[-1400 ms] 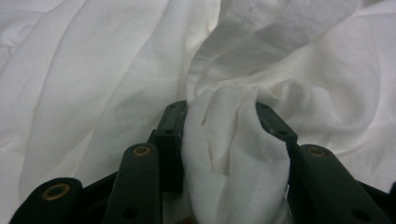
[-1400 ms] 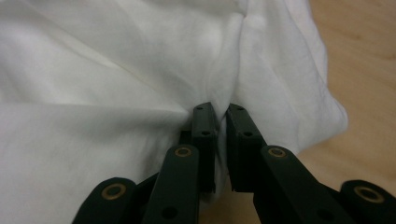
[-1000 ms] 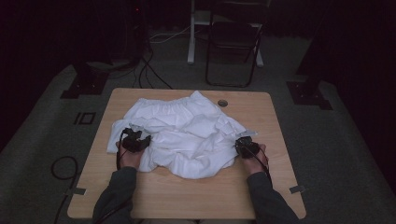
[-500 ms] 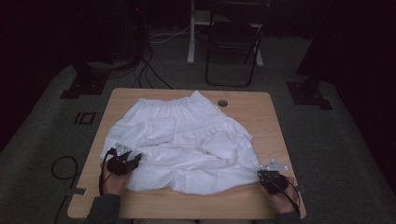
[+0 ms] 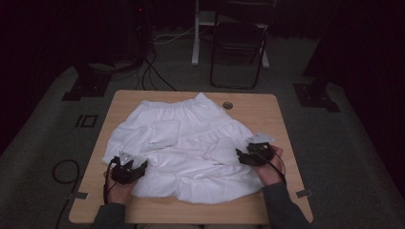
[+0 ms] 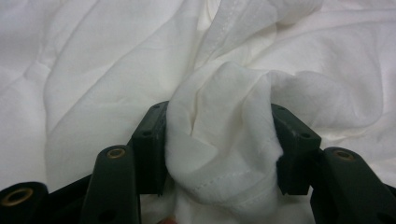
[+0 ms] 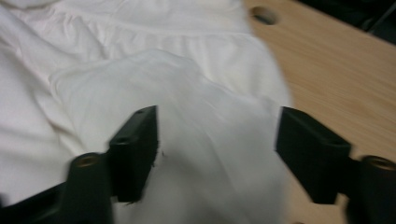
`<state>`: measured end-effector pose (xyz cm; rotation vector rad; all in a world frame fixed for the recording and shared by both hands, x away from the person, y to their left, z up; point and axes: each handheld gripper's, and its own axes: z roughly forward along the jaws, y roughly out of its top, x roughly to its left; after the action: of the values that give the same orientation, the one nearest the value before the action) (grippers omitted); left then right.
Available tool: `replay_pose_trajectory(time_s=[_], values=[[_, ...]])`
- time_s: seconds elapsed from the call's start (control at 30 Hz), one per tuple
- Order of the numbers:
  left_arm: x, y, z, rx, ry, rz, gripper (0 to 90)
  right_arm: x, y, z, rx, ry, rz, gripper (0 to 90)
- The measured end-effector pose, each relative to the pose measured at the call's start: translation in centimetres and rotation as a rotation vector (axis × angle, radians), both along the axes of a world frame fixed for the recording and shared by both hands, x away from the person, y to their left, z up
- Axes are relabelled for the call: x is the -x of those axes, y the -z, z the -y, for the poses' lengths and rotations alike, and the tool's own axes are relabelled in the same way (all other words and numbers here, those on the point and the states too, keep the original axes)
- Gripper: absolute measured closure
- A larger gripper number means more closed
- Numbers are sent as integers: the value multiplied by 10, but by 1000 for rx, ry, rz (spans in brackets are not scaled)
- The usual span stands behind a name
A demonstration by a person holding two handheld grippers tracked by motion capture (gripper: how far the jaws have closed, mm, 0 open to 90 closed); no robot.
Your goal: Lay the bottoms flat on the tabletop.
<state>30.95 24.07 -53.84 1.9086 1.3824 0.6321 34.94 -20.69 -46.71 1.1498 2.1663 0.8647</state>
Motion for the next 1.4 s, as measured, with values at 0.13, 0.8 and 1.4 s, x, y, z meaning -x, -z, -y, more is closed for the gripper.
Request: replay_pose_trajectory(time_s=[0.13, 0.8, 1.4], values=[[-1, 3, 0, -6, 5, 4, 445, -24, 19, -31, 60, -37, -84, 109], [1, 5, 0, -10, 12, 9, 435, 81, 42, 117, 199, 490, -91, 561], [36, -28, -9, 55, 18, 36, 411, 48, 22, 78, 104, 301, 26, 388]])
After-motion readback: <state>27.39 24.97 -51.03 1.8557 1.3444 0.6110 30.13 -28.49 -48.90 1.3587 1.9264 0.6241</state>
